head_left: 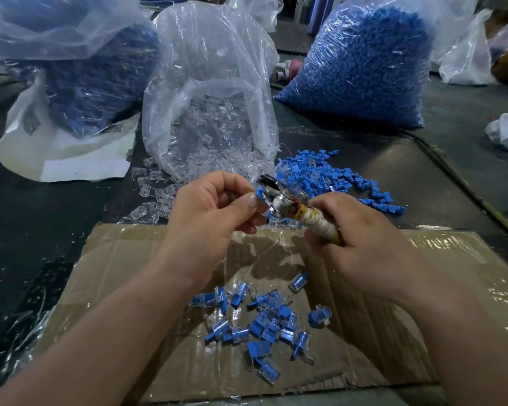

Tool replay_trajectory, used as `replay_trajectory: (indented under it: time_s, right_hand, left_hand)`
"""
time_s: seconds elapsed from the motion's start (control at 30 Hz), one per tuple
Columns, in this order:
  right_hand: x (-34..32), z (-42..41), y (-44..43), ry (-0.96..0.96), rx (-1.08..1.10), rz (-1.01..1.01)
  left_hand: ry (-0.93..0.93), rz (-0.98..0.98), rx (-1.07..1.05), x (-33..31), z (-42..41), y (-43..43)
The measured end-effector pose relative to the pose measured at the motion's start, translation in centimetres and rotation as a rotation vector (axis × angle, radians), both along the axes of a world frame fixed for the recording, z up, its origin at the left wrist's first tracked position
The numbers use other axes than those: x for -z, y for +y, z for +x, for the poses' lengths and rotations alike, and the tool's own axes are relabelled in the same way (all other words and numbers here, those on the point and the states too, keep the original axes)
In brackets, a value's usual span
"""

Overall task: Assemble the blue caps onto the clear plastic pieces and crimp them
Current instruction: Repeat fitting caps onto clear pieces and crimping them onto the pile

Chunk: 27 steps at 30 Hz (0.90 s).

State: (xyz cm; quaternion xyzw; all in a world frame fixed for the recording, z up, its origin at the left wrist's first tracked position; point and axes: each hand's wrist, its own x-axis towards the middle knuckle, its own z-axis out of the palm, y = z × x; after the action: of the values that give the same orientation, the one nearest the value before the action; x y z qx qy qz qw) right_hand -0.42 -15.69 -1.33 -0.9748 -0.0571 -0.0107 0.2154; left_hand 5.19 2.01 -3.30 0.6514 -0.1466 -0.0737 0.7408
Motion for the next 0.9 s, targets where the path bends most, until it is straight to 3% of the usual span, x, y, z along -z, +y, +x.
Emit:
replay_trajectory:
  time_s: [0.4,0.9]
  right_hand:
    - [0.4,0.3,0.21,-0.057,0.02,-0.067]
    - [0.63,0.25,0.79,-0.058,0.082,0.001]
  left_hand:
    - [-0.141,0.099,-0.079,0.02,-0.46,-0.35]
    - [-0.151,0.148,-0.134,-0.19,-0.66,-0.28]
